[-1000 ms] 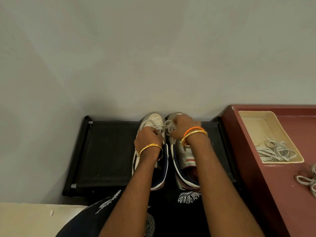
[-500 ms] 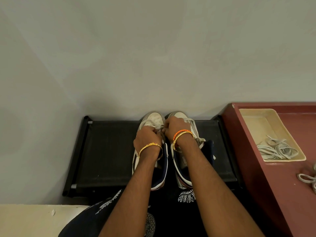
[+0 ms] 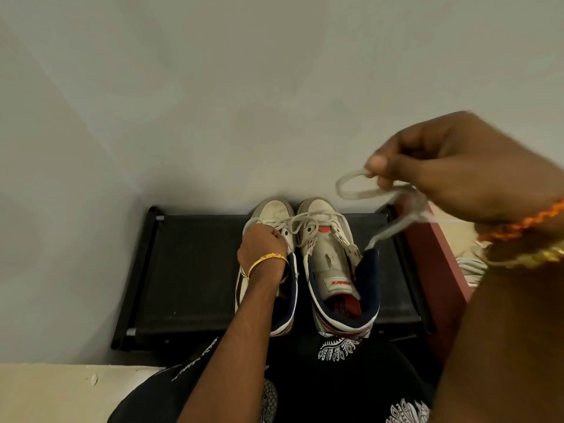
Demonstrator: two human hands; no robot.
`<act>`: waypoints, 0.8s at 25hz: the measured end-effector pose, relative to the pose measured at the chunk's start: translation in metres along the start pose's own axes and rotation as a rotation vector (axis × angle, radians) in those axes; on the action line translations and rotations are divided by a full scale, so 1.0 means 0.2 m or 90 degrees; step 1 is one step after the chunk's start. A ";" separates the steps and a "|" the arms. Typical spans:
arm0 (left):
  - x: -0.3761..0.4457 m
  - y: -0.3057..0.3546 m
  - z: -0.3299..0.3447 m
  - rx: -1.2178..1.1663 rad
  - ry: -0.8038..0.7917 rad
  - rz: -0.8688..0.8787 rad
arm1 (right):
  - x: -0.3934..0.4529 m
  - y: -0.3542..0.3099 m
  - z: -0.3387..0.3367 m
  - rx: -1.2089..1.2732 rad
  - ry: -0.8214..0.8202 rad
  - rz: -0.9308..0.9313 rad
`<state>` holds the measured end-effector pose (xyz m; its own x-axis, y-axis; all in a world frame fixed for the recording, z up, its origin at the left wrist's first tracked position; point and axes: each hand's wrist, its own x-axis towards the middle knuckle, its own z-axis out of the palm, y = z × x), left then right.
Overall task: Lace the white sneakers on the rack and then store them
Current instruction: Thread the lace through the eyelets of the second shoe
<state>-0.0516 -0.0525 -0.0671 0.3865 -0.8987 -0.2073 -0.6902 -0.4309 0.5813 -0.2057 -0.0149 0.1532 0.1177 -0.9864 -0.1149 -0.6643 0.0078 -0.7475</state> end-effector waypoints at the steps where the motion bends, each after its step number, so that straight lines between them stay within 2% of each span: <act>1: 0.00 0.00 0.00 -0.003 -0.001 0.001 | -0.01 0.01 -0.01 -0.001 0.014 -0.005; 6: -0.01 0.00 0.00 -0.013 0.010 0.014 | 0.19 0.23 0.10 -0.040 0.012 0.117; 10: -0.03 0.01 -0.02 -0.091 0.031 0.003 | 0.40 0.47 0.38 0.011 0.087 0.159; 12: -0.01 0.01 -0.03 -0.094 -0.001 0.005 | 0.45 0.57 0.55 -0.004 0.088 0.137; 14: 0.02 0.00 -0.03 -0.047 -0.053 0.013 | 0.48 0.63 0.67 -0.038 0.009 0.105; 17: 0.04 0.00 -0.02 -0.009 -0.013 0.032 | 0.53 0.69 0.75 -0.201 -0.107 0.051; 20: 0.06 -0.01 -0.02 -0.090 -0.007 0.073 | 0.57 0.72 0.79 -0.242 -0.082 0.023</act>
<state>-0.0437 -0.0615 -0.0679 0.3036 -0.9423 -0.1414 -0.6364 -0.3110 0.7059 -0.1699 -0.1005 -0.0709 0.1648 -0.9576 -0.2361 -0.8929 -0.0432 -0.4482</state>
